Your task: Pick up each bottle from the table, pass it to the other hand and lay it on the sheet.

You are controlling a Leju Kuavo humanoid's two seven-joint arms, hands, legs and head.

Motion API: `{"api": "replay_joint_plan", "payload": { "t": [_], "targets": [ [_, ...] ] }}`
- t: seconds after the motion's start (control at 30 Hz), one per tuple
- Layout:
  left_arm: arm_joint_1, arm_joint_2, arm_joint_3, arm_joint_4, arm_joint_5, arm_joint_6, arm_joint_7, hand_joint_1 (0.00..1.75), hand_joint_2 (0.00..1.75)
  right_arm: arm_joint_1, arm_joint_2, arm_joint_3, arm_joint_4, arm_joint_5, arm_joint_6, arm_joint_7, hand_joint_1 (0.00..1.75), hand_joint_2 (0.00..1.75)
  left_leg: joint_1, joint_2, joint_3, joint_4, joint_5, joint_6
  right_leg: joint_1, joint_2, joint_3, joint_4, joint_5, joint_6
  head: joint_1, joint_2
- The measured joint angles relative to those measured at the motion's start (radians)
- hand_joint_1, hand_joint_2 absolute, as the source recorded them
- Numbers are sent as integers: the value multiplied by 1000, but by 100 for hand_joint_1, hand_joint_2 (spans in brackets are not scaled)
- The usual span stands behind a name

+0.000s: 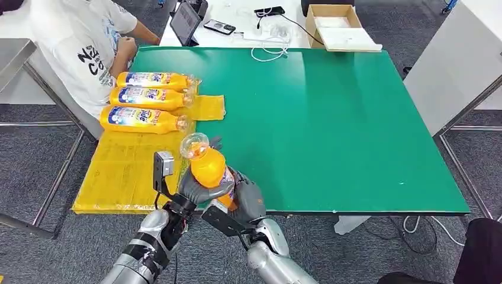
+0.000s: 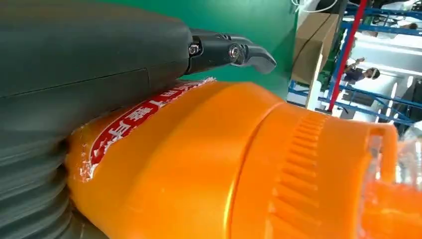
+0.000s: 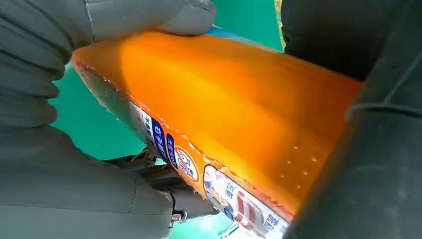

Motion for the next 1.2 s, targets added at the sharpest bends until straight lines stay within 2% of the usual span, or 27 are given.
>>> {"api": "replay_joint_plan", "payload": {
  "t": [0.5, 0.53, 0.57, 0.6, 0.8, 1.1, 1.17, 1.2],
  "targets": [
    [-4, -1, -8, 21, -76, 49, -24, 0, 175, -6, 0, 8, 13, -10, 5, 3, 175, 175, 0, 0, 0, 0, 0, 0, 0, 0, 0, 0, 0, 0, 0, 0],
    [-4, -2, -8, 25, -104, 70, -32, 28, 175, -6, 0, 9, 16, -14, 8, 3, 175, 175, 0, 0, 0, 0, 0, 0, 0, 0, 0, 0, 0, 0, 0, 0],
    [-6, -4, -8, 31, -128, 80, -36, 166, 175, -7, 0, 10, 20, -16, 10, 3, 175, 175, 0, 0, 0, 0, 0, 0, 0, 0, 0, 0, 0, 0, 0, 0],
    [-6, -5, -7, 32, -124, 74, -39, 175, 175, -7, 0, 10, 20, -15, 10, 3, 175, 175, 0, 0, 0, 0, 0, 0, 0, 0, 0, 0, 0, 0, 0, 0],
    [7, -5, 42, 33, 41, -84, -29, 175, 175, -19, 0, 38, 24, 3, 14, 3, 175, 175, 0, 0, 0, 0, 0, 0, 0, 0, 0, 0, 0, 0, 0, 0],
    [22, -6, 62, 24, 53, -78, -28, 175, 175, -27, 0, 56, 37, 0, 14, 5, 171, 175, 0, 1, 0, 0, 0, 0, 0, 0, -1, 0, 0, 0, 0, 0],
    [23, -6, 67, 24, 74, -82, -26, 175, 175, -28, 0, 59, 38, 6, 14, 8, 0, 175, 0, 1, 0, 0, 0, 0, 0, 0, 0, 0, 0, 0, 0, 0],
    [23, -6, 71, 24, 78, -85, -24, 175, 175, -30, 0, 60, 39, 7, 14, 10, 0, 175, 0, 1, 0, 0, 0, 0, 0, 0, 0, 0, 0, 0, 0, 0]
  ]
}}
